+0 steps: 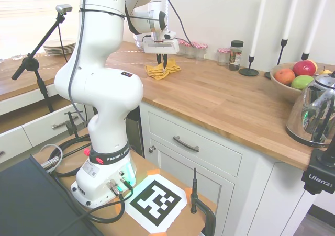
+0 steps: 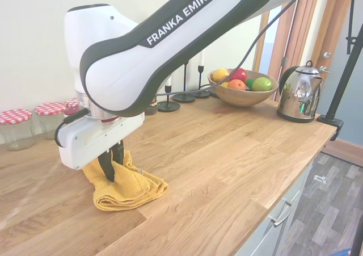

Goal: Wipe the counter

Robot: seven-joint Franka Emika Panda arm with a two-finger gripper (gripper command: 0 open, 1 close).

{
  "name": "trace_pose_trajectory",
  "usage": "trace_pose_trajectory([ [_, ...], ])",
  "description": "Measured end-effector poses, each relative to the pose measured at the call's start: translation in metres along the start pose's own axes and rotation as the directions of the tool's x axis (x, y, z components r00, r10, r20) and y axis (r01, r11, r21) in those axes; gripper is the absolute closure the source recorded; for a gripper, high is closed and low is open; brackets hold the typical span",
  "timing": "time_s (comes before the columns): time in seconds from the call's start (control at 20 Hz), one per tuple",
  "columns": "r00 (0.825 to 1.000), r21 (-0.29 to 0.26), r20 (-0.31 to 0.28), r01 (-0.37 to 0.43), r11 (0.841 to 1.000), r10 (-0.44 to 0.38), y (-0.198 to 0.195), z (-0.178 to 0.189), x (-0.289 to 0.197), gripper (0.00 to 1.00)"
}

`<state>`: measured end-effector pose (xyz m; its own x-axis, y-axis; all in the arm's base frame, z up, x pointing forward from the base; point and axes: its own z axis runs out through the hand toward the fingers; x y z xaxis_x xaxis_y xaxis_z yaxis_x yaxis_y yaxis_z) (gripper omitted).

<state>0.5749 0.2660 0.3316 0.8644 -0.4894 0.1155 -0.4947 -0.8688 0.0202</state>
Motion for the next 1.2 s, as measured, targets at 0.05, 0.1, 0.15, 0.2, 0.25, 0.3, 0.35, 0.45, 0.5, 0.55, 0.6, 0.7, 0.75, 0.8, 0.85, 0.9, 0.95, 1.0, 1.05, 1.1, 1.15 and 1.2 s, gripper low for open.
trace_pose_trajectory([
  [0.05, 1.0, 0.001, -0.001, -0.002, 1.0, 0.002, 0.001, 0.0, 0.001, 1.0],
  [0.1, 1.0, 0.001, -0.002, -0.005, 1.0, 0.005, 0.002, 0.0, 0.002, 1.0],
  [0.15, 1.0, 0.001, -0.004, -0.011, 1.0, 0.011, 0.005, 0.0, 0.005, 1.0],
  [0.2, 1.0, 0.001, -0.006, -0.017, 1.0, 0.017, 0.01, 0.001, 0.009, 1.0],
  [0.25, 1.0, 0.001, -0.007, -0.023, 1.0, 0.023, 0.015, 0.001, 0.014, 1.0],
  [0.3, 1.0, 0.001, -0.008, -0.029, 1.0, 0.029, 0.022, 0.002, 0.019, 1.0],
  [0.35, 0.999, 0.001, -0.008, -0.035, 0.999, 0.035, 0.03, 0.003, 0.026, 1.0],
  [0.45, 0.999, 0.0, -0.005, -0.045, 0.999, 0.045, 0.046, 0.005, 0.04, 1.0],
  [0.5, 0.999, -0.001, -0.004, -0.049, 0.999, 0.049, 0.054, 0.006, 0.046, 1.0],
  [0.55, 0.998, 0.0, -0.003, -0.055, 0.998, 0.055, 0.064, 0.006, 0.054, 1.0],
  [0.6, 0.998, 0.003, 0.0, -0.06, 0.998, 0.06, 0.072, 0.007, 0.061, 1.0],
  [0.7, 0.997, 0.005, 0.008, -0.071, 0.997, 0.071, 0.09, 0.009, 0.076, 1.0],
  [0.75, 0.997, 0.005, 0.012, -0.076, 0.997, 0.076, 0.1, 0.01, 0.084, 1.0],
  [0.8, 0.996, 0.007, 0.015, -0.083, 0.997, 0.082, 0.109, 0.011, 0.092, 1.0],
  [0.85, 0.996, 0.01, 0.019, -0.089, 0.996, 0.089, 0.12, 0.012, 0.099, 1.0],
  [0.9, 0.995, 0.014, 0.022, -0.097, 0.995, 0.097, 0.13, 0.013, 0.106, 1.0],
  [0.95, 0.994, 0.017, 0.025, -0.104, 0.994, 0.104, 0.141, 0.014, 0.113, 1.0],
  [1.0, 0.993, 0.019, 0.029, -0.113, 0.993, 0.113, 0.152, 0.015, 0.121, 1.0],
  [1.05, 0.992, 0.021, 0.033, -0.121, 0.992, 0.12, 0.163, 0.016, 0.128, 1.0],
  [1.1, 0.991, 0.024, 0.037, -0.129, 0.991, 0.128, 0.174, 0.016, 0.136, 1.0],
  [1.15, 0.99, 0.027, 0.039, -0.137, 0.99, 0.136, 0.186, 0.018, 0.143, 1.0],
  [1.2, 0.989, 0.03, 0.042, -0.145, 0.989, 0.144, 0.197, 0.019, 0.15, 1.0],
])
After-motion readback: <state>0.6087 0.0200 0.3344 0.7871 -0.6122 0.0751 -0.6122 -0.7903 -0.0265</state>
